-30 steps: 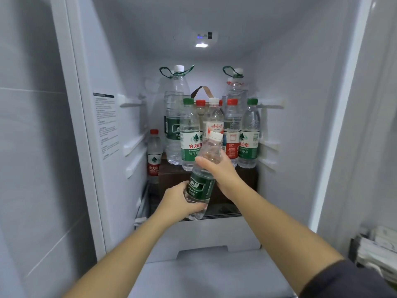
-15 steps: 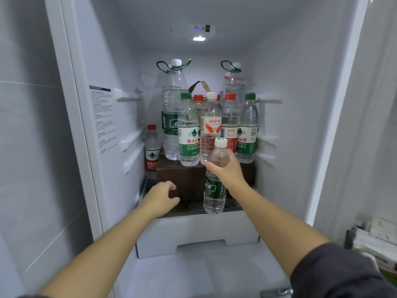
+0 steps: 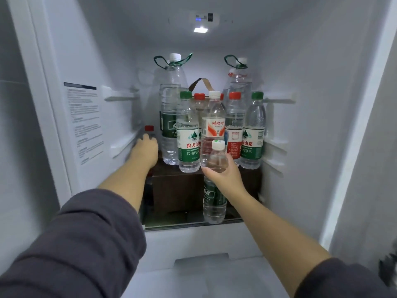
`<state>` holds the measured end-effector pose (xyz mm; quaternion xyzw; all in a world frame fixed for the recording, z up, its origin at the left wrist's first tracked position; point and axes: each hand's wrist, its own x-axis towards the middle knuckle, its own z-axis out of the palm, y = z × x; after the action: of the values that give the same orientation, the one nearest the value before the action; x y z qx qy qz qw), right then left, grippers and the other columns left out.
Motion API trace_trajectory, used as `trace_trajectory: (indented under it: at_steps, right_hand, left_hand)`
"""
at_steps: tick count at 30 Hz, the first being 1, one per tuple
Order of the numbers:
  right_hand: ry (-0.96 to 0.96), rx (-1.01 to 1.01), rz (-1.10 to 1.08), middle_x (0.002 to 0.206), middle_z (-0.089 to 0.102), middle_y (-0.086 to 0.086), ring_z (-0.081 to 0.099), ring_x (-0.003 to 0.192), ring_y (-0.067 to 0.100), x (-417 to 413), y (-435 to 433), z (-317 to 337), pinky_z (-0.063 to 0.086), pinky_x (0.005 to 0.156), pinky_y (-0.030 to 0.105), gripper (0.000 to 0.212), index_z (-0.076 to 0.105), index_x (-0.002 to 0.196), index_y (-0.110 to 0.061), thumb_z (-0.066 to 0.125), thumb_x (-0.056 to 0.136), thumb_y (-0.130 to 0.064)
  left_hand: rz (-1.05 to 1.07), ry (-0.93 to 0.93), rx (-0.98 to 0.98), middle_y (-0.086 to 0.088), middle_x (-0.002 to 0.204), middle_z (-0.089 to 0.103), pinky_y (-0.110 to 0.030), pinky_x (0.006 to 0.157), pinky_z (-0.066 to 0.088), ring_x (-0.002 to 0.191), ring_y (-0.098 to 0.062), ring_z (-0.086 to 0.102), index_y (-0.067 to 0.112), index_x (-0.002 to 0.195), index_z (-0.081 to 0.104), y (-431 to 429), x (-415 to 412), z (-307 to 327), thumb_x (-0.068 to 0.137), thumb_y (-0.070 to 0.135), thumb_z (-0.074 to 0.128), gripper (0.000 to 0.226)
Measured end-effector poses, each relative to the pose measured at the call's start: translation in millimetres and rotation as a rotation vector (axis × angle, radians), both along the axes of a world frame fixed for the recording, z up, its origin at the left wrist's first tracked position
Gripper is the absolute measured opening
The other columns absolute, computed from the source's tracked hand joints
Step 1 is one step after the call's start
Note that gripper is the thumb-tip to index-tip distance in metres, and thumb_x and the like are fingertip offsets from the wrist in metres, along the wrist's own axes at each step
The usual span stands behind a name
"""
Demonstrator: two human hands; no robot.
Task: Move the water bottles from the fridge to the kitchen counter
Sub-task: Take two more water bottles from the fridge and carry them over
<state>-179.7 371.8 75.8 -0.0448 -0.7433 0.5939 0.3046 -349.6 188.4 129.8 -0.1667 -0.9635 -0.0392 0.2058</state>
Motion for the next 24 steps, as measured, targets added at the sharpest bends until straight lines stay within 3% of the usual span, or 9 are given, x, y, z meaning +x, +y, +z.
trace_trajectory:
  at_steps: [4, 9, 14, 18, 24]
  right_hand:
    - [0.023, 0.006, -0.004, 0.103, 0.069, -0.012, 0.066, 0.091, -0.003, -2.9, 2.0, -4.2, 0.049, 0.078, 0.016, 0.044, 0.055, 0.114, -0.033, 0.080, 0.080, -0.019]
    - [0.031, 0.001, -0.001, 0.105, 0.070, -0.010, 0.067, 0.093, -0.003, -5.8, 4.0, -7.0, 0.050, 0.078, 0.015, 0.047, 0.055, 0.118, -0.029, 0.081, 0.080, -0.017]
    - [0.032, 0.005, -0.003, 0.105, 0.070, -0.012, 0.066, 0.093, -0.007, -5.1, 5.4, -8.4, 0.049, 0.074, 0.012, 0.047, 0.055, 0.118, -0.031, 0.080, 0.081, -0.016]
    - [0.024, 0.001, -0.009, 0.105, 0.070, -0.013, 0.066, 0.094, -0.006, -5.5, 5.5, -10.7, 0.050, 0.074, 0.012, 0.047, 0.055, 0.119, -0.031, 0.079, 0.081, -0.017]
    - [0.035, -0.005, -0.017, 0.102, 0.069, -0.014, 0.065, 0.090, -0.008, -5.1, 2.8, -9.3, 0.049, 0.068, 0.007, 0.047, 0.056, 0.119, -0.030, 0.079, 0.081, -0.016]
  left_hand:
    - [0.008, -0.005, -0.092, -0.028, 0.139, 0.033, -0.050, 0.102, 0.044, 0.127, -0.043, 0.040, -0.003, 0.140, 0.033, 13.7, -45.8, 12.7, 0.081, 0.000, 0.065, 0.066]
    - [-0.015, -0.059, -0.038, -0.024, 0.144, 0.028, -0.054, 0.105, 0.041, 0.130, -0.045, 0.039, 0.006, 0.144, 0.034, 28.8, -86.2, 29.4, 0.090, 0.010, 0.054, 0.058]
    - [0.013, -0.100, -0.117, -0.023, 0.144, 0.034, -0.047, 0.108, 0.039, 0.132, -0.041, 0.037, 0.008, 0.143, 0.041, 32.7, -110.6, 37.7, 0.091, 0.018, 0.056, 0.055]
    - [0.055, -0.122, -0.141, -0.020, 0.140, 0.035, -0.047, 0.103, 0.043, 0.131, -0.039, 0.037, 0.009, 0.141, 0.043, 31.3, -105.2, 44.9, 0.083, 0.015, 0.066, 0.063]
    - [0.160, -0.125, -0.333, -0.016, 0.145, 0.045, -0.039, 0.098, 0.046, 0.129, -0.032, 0.048, 0.004, 0.139, 0.047, 28.0, -64.2, 57.4, 0.091, 0.011, 0.059, 0.050]
